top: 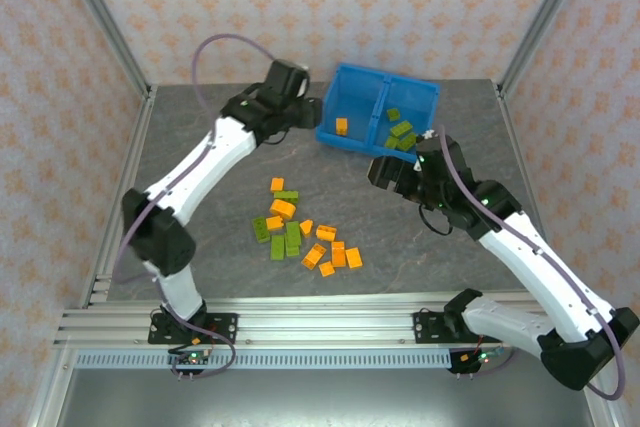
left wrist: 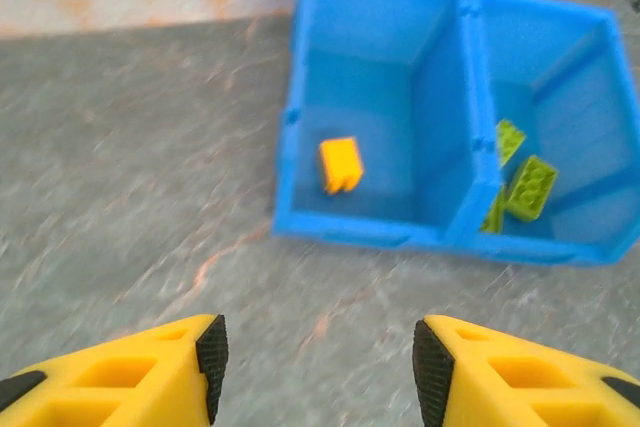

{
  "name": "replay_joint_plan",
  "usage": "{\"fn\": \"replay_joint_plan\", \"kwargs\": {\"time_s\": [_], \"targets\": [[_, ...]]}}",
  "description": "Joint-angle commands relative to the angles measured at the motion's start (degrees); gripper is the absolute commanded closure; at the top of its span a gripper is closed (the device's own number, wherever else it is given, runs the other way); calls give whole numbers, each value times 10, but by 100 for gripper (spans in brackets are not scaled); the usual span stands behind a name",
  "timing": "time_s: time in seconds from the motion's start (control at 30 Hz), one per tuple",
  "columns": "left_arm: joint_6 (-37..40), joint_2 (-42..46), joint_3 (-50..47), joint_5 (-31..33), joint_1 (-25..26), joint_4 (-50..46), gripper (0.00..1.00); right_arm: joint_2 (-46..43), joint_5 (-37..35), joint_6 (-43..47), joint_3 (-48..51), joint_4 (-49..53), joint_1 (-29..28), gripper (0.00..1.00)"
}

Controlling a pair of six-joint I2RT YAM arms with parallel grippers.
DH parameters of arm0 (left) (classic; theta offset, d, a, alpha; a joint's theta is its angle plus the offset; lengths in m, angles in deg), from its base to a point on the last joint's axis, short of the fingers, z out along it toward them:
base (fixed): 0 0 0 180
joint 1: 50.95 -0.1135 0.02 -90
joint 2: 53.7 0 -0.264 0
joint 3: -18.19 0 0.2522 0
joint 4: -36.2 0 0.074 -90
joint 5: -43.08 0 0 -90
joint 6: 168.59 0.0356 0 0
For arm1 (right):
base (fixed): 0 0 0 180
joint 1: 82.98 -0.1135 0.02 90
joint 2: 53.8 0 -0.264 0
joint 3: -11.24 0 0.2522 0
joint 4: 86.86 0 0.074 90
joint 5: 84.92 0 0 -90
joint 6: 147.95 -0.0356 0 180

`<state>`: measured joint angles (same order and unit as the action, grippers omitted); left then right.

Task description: Sort the legos into containers by color

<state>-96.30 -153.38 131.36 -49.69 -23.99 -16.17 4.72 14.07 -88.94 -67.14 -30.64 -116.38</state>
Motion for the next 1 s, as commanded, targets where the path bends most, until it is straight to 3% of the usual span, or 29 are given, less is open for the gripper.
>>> {"fn": "replay_joint_plan", "kwargs": {"time_s": [0.0,0.33,0.5,0.97], "targets": [[-28,-9,-103,-42,-39,-43,44,8,2,16,-22,-2,-4,5],[3,-94,-163,-50,-53,-42,32,14,13,16,-24,2,-3,5],[8,-148,-170,-24,-58,-27,33,4,8,12,-21,9,-3,5],[-2,-156,-200,-29,-59,8,66,5,18,14,-21,1,-3,5]]}}
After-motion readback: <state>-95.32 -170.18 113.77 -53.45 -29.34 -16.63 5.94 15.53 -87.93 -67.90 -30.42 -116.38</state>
